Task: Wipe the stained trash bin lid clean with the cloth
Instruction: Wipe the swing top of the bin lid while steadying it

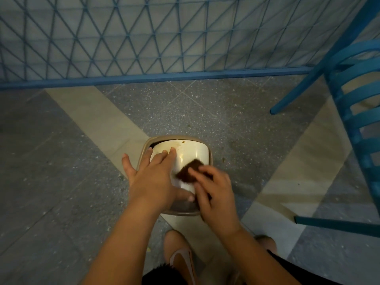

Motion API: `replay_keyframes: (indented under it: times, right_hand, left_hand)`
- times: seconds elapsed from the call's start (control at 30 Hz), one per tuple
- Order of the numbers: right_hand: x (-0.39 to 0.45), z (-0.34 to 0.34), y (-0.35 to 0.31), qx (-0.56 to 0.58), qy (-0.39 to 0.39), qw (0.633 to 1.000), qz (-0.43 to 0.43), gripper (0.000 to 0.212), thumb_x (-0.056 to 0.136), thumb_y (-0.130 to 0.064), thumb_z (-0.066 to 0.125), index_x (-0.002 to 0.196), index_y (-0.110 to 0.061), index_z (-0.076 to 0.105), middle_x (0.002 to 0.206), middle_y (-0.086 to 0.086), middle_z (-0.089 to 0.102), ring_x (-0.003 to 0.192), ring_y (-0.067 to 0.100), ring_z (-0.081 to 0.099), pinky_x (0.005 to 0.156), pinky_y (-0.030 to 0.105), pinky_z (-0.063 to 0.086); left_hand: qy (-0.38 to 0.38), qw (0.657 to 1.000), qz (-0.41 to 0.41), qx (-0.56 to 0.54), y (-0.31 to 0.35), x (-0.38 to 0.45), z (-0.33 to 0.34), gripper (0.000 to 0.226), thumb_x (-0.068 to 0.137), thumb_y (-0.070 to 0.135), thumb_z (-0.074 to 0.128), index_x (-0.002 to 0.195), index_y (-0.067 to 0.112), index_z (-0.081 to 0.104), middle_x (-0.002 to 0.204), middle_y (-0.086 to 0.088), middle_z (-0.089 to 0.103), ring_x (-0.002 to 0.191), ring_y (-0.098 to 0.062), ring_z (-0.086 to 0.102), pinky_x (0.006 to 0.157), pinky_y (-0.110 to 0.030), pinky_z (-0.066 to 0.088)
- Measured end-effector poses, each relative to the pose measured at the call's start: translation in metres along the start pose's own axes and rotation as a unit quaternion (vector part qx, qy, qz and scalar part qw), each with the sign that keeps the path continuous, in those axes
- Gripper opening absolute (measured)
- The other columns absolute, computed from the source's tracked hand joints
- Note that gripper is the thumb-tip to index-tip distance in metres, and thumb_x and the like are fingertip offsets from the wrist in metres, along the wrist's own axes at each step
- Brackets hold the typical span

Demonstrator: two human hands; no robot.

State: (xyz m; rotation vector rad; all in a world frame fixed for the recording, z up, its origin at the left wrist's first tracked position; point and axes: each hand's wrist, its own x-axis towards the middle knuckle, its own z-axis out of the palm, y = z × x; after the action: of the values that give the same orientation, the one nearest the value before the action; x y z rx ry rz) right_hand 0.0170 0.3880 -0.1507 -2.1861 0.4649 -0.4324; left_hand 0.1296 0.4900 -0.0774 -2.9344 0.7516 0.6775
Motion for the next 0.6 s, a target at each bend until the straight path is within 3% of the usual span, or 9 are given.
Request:
replay_keyframes:
  times: [0.13,0.3,0.47,0.6]
  right_hand:
    - [0.050,-0.002,-0.003,0.009,0.022,0.997,0.077,0.036,0.094,-0.013,0.052,0.129,-0.023,0.058,0.126,-0.003,0.053,0.117,0.009,0.043,0.103,0.020,0.037]
    - [0.008,-0.003,-0.013,-0.039,-0.004,0.999,-0.020,0.042,0.087,-0.012,0.054,0.128,-0.021,0.057,0.121,-0.003,0.059,0.111,0.006,0.042,0.099,0.008,0.027]
    - [-0.033,-0.014,0.009,-0.042,-0.047,0.993,-0.100,0.033,0.087,-0.011,0.053,0.115,-0.017,0.067,0.113,0.000,0.060,0.104,0.011,0.050,0.096,0.010,0.035]
    - [0.005,-0.021,0.007,-0.090,0.000,0.995,-0.047,0.035,0.086,-0.016,0.045,0.112,-0.015,0.069,0.110,0.006,0.065,0.103,0.011,0.047,0.091,0.016,0.042]
  left_hand:
    - [-0.047,0.999,0.014,0.017,-0.006,-0.002,-0.004,0.123,0.056,0.074,0.067,0.151,0.038,-0.003,0.160,0.013,0.004,0.148,-0.016,-0.011,0.109,-0.060,-0.020]
    - [-0.037,0.999,0.010,0.004,-0.005,-0.001,-0.003,0.121,0.058,0.065,0.072,0.150,0.039,-0.001,0.160,0.013,0.006,0.148,-0.016,-0.009,0.110,-0.059,-0.017]
    - [-0.049,0.999,0.011,0.001,-0.005,-0.002,-0.003,0.121,0.059,0.064,0.071,0.151,0.038,-0.004,0.160,0.013,0.005,0.148,-0.017,-0.008,0.109,-0.059,-0.019]
    - [-0.057,0.998,0.014,-0.002,-0.004,-0.003,-0.005,0.126,0.057,0.068,0.071,0.151,0.036,-0.006,0.160,0.011,0.002,0.148,-0.016,-0.010,0.111,-0.060,-0.017]
